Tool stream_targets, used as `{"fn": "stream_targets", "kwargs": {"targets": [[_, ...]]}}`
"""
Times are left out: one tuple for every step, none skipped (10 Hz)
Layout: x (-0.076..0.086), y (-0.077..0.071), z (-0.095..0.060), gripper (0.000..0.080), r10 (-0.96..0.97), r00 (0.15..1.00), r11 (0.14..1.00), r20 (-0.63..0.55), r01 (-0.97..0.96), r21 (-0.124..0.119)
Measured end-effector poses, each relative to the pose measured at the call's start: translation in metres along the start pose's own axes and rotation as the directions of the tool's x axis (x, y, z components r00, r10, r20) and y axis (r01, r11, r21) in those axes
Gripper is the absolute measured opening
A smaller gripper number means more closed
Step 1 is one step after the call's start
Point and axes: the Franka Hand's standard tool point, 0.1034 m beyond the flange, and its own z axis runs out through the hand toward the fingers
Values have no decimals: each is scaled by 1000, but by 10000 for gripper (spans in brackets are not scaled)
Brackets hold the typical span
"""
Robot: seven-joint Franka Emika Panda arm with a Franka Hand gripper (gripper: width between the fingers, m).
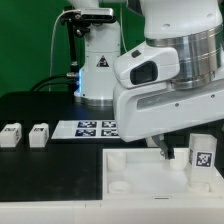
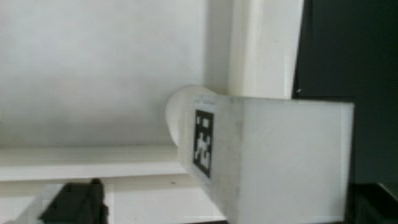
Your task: Assemble one leg
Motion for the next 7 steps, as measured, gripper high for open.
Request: {"fn": "stream_targets", "kwargs": {"targets": [[0,0,0,649,23,1000,1000,0,-23,1],[0,0,0,560,43,999,999,0,-43,1],[0,0,0,376,68,998,998,0,-68,1],[0,0,0,376,132,991,991,0,-132,1],[0,1,0,293,242,970,970,-2,-242,0],[0,1,0,293,299,954,954,-2,-299,0],[0,1,0,293,414,910,910,-2,-414,1]]}}
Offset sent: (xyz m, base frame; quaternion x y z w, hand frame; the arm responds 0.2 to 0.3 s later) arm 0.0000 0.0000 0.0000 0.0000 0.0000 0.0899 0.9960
